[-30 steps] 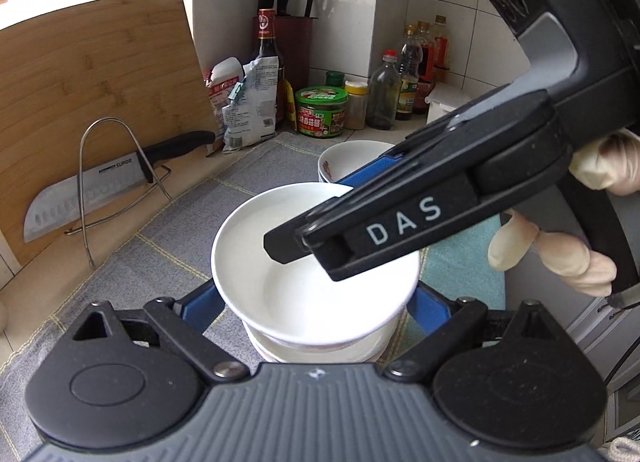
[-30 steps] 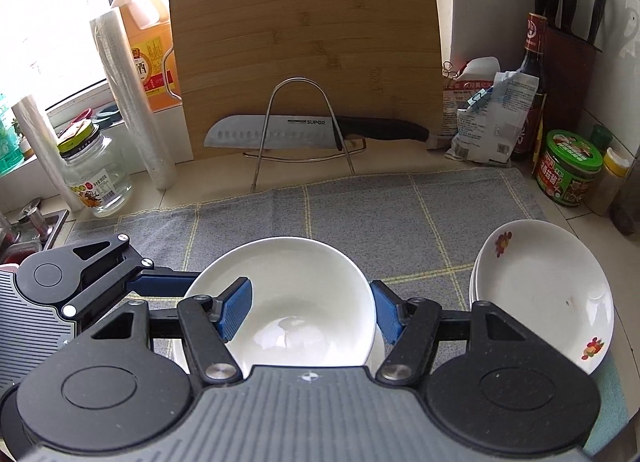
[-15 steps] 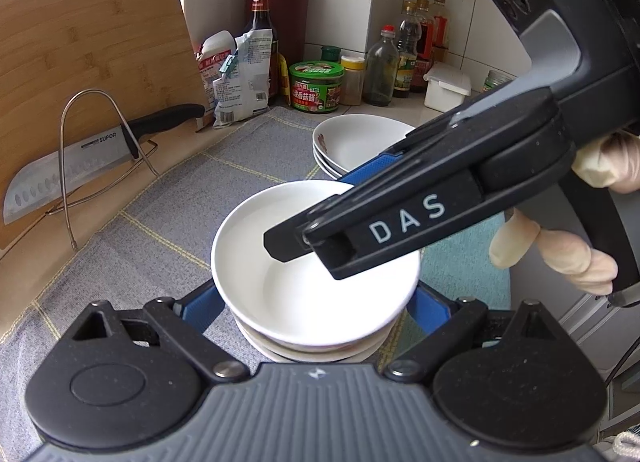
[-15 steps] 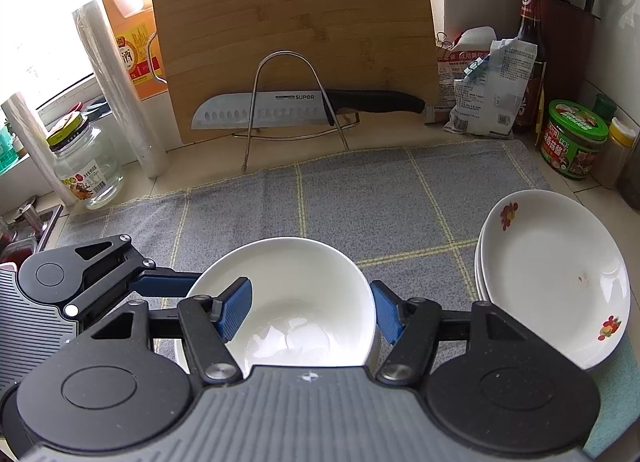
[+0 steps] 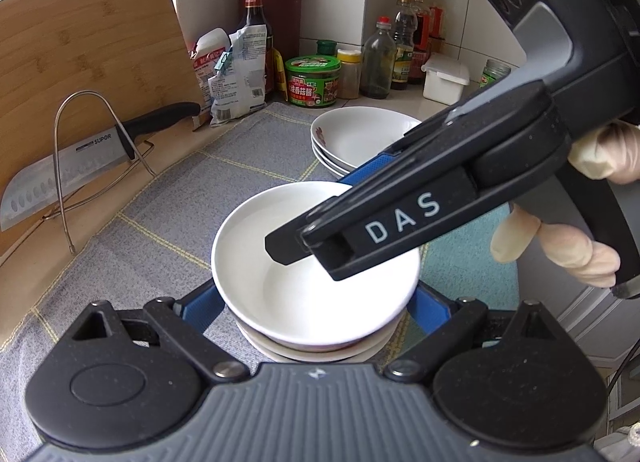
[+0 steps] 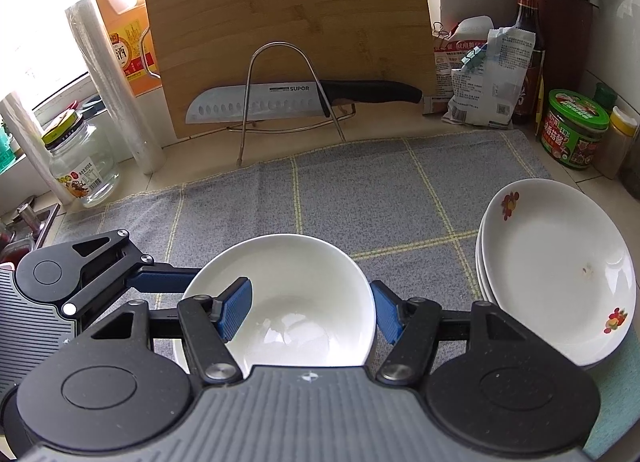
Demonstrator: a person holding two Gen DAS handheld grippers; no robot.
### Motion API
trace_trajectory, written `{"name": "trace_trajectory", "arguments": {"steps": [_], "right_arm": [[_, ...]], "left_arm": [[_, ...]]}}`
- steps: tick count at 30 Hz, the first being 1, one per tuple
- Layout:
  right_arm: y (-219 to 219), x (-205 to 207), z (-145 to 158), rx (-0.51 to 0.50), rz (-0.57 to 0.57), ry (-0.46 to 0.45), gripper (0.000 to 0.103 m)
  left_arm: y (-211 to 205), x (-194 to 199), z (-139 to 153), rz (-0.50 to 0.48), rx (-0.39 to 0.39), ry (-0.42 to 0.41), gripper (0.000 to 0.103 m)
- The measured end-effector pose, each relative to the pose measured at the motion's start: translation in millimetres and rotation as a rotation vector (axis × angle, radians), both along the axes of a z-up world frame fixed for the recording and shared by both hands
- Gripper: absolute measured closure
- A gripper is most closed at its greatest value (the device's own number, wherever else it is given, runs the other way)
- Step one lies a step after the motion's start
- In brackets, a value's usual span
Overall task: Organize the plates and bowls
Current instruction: 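Lower the bowl onto the nested bowls and open the right tool, then grip the three-bowl stack from opposite sides with both tools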
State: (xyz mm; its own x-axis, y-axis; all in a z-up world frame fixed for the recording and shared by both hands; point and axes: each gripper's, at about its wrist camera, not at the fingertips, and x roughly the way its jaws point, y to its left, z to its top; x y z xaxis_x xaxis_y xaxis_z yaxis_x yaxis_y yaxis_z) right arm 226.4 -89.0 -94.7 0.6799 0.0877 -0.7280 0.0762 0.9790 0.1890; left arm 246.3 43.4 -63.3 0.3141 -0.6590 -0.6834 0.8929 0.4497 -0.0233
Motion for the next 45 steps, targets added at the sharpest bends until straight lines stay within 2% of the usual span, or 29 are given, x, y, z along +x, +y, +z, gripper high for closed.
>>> {"name": "trace_trajectory", "arguments": {"steps": [3,6,8,14,18,26,33,39,42,45], "right_arm": [[-1,0,-1,0.010,0.003,0.001,0.031],[0,-2,-2,0.028,0.016,-0.005,0.022],[1,-3,-1,0.019,0.021,-0.011,0.012],[-1,-13,4,-0.001,0.003,-0.044,0.000],[-8,-24,5,0.004,-0.028,-0.056,0.000],[-5,-56,0,-0.012,-0.055,-0.057,0.000],[2,-74,-11,-0.060,-0.023,-0.040,0.000],[7,-78,-24,-0.207,0.102,-0.028,0.000],[1,-71,-47,-0.227,0.185,0.008,0.000],[-11,-61,-67,-0.218,0.256,0.035,0.000]], "left_arm": [[-1,1,0,-0.001,0.000,0.000,0.006],[0,2,0,0.001,-0.003,0.003,0.006],[1,1,0,0.002,-0.004,-0.001,0.006],[14,-3,5,0.006,-0.019,-0.018,0.003],[30,-1,1,0.017,-0.010,-0.002,0.002],[47,3,-24,0.026,0.037,0.080,0.002],[46,3,-44,0.031,0.057,0.110,0.002],[40,0,-52,0.091,0.067,0.115,0.002],[35,-3,-54,0.134,0.075,0.102,0.001],[27,-10,-57,0.176,0.118,0.063,0.001]]}}
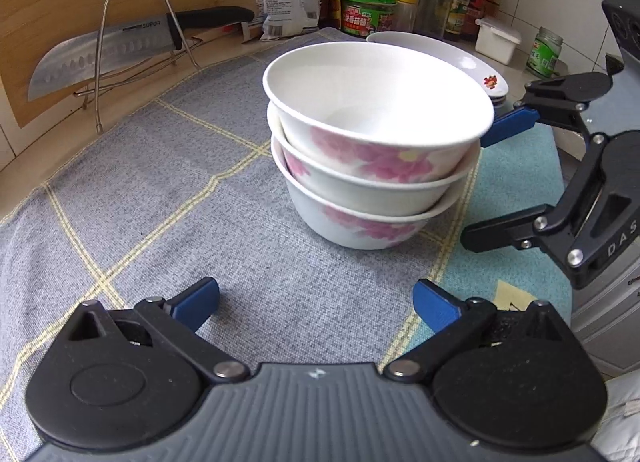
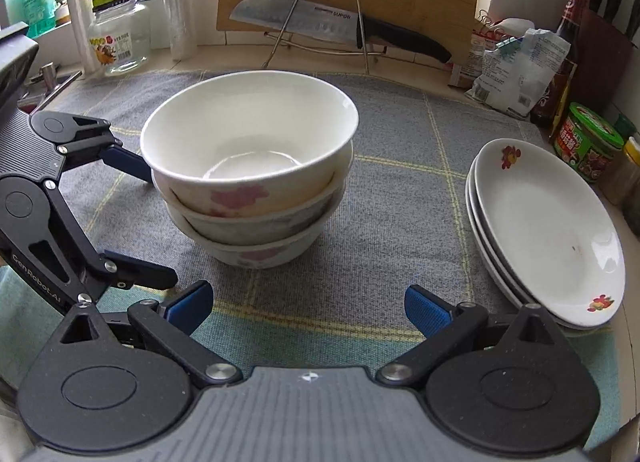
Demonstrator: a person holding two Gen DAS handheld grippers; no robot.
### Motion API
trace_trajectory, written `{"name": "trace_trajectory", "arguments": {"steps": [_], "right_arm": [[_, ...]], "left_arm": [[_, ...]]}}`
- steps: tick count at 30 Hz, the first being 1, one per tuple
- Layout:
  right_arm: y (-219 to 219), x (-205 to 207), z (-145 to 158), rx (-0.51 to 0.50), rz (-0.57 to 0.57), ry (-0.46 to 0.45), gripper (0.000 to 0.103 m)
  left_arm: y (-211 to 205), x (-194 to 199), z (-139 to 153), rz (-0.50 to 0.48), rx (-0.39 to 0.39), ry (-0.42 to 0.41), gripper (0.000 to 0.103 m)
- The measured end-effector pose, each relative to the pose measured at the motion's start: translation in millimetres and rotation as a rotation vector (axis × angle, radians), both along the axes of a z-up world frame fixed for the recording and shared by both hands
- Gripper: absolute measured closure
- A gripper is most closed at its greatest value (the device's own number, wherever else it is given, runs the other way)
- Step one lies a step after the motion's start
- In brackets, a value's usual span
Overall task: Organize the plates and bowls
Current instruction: 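Grip the three-bowl stack from opposite sides with both tools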
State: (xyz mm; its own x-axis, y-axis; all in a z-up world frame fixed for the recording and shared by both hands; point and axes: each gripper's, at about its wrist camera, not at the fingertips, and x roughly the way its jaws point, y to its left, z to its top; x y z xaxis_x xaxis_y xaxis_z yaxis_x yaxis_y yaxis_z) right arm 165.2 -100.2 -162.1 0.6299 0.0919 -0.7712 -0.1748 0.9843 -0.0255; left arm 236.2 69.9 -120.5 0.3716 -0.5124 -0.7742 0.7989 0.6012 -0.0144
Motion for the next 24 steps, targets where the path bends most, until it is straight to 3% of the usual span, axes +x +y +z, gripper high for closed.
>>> {"name": "trace_trajectory", "arguments": {"steps": [2,12,18,24], "right_arm": [[-7,4,-6,0.002,0.053,0.003,0.000],[-31,14,-18,0.009,0.304,0.000,0.000],[-31,18,-18,0.010,0.342,-0.004,0.000],[-32,17,-19,0.013,0.337,-0.010,0.000]], "left_arm": [[-6,-5,-2,0.030,0.033,-0.027,0.000],[-12,-9,-5,0.232,0.035,-0.018,0.000],[-14,-10,-6,0.301,0.036,-0.016,0.000],[-17,-3,-7,0.288,0.025,-0.026,0.000]]}}
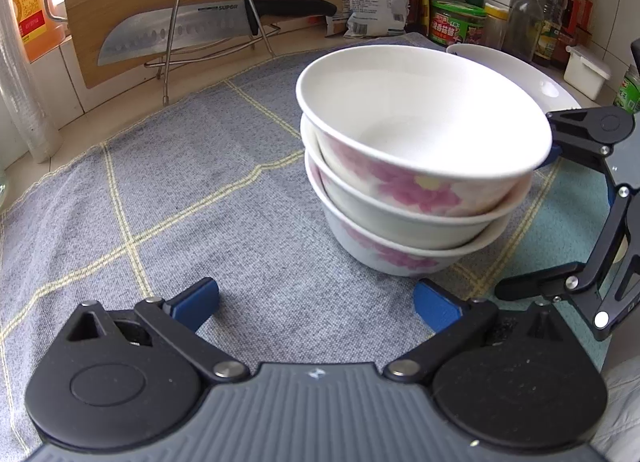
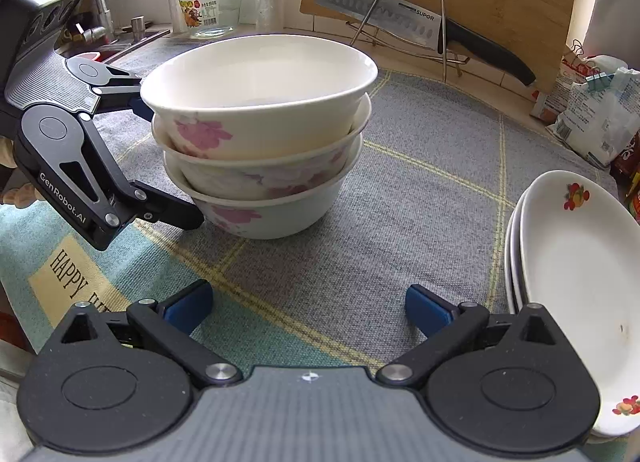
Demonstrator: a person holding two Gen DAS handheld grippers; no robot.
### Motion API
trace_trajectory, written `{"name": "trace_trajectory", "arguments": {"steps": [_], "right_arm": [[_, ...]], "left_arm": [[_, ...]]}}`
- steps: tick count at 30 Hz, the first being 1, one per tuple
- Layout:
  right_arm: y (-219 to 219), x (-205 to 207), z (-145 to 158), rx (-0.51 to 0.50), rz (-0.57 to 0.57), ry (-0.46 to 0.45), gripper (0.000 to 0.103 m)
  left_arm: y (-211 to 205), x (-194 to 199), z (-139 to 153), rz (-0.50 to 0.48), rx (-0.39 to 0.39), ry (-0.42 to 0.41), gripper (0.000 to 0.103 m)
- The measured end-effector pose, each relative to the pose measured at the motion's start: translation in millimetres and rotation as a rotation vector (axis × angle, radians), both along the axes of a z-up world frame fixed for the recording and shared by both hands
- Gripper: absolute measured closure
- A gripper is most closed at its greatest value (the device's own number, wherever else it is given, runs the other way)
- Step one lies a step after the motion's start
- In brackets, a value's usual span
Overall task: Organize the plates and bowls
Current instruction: 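Grip the three-bowl stack from opposite sides with both tools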
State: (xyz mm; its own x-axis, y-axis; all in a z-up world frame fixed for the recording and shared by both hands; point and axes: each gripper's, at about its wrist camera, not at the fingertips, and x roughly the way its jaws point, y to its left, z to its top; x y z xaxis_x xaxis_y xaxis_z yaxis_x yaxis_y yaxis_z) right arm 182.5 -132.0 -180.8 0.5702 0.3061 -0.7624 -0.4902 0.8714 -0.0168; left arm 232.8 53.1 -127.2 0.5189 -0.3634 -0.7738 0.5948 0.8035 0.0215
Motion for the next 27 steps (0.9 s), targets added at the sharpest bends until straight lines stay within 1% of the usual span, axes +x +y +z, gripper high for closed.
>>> {"name": "trace_trajectory", "arguments": {"steps": [6,9,16,20,23,25,27], "right_arm": [[6,8,2,-0.015,-0.011,0.027,0.000],[11,11,2,-0.016,-0.025,0.029,0.000],[17,17,2,-0.022,-0.041,0.044,0.000],[19,21,2,-0.018,-0.010,0.033,0.000],[20,26,3,-0.023,0.025,0.035,0.000],[21,29,6,-0.032,0.044,0.036,0.000],[21,29,11,-0.037,0.081,0.007,0.000]], "left_arm": [[3,-1,-1,-0.037,-0.016,-0.024,0.000],[5,0,-2,-0.078,-0.025,-0.036,0.000],[6,2,0,-0.164,-0.023,-0.032,0.001],[5,1,1,-0.227,-0.013,-0.026,0.001],[2,2,3,-0.279,0.005,-0.037,0.001],[-1,1,7,-0.321,0.027,-0.064,0.001],[-5,2,10,-0.375,0.042,-0.090,0.001]]}}
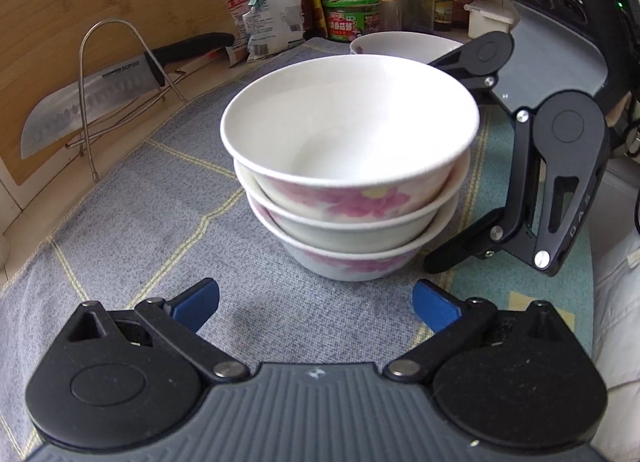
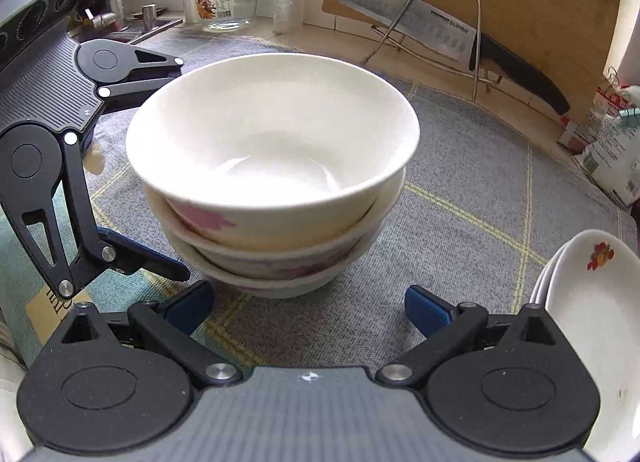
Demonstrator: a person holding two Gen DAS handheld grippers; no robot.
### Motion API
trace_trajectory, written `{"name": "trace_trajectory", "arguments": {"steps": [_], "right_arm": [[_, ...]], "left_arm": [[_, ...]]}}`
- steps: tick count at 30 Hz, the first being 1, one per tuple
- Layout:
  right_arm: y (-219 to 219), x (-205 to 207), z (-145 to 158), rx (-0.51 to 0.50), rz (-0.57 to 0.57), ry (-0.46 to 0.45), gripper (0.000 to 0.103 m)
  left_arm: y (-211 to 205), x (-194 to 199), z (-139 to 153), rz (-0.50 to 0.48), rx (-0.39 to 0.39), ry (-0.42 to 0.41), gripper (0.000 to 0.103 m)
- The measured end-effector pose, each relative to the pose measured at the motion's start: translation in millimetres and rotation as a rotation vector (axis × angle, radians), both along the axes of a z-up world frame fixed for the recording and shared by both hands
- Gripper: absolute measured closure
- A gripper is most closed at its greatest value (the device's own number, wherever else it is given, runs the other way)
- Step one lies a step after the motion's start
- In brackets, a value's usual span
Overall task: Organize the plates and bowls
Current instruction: 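Grip the three-bowl stack from opposite sides with both tools, then lift the bowl stack with both tools and carry it over the plate stack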
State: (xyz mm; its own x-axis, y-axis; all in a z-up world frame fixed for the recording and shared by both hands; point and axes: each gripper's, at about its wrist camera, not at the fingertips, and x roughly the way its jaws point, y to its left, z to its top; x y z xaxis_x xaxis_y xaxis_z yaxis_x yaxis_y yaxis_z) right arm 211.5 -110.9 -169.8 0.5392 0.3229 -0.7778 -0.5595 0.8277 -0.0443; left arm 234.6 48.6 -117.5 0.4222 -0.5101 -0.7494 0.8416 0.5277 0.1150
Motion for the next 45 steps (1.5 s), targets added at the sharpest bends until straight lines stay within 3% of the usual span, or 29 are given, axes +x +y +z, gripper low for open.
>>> {"name": "trace_trajectory", "arguments": {"steps": [4,8,13,22,45], "right_arm": [[3,7,7,-0.013,0.072,-0.010,0.001],[7,7,12,-0.029,0.158,-0.007,0.013],[8,9,15,-0.042,0.210,0.004,0.017],[5,10,18,-0.067,0.266,0.014,0.023],[4,1,33,-0.085,0.261,-0.006,0.024]], "left_arm": [[-6,7,2,-0.087,0.019,-0.002,0.008],[-12,10,5,-0.174,0.036,-0.012,0.016],[-15,15,8,-0.250,0.050,-0.011,0.022],[-22,19,14,-0.355,0.110,-0.020,0.023],[-30,14,26,-0.374,0.144,-0.040,0.023]]}}
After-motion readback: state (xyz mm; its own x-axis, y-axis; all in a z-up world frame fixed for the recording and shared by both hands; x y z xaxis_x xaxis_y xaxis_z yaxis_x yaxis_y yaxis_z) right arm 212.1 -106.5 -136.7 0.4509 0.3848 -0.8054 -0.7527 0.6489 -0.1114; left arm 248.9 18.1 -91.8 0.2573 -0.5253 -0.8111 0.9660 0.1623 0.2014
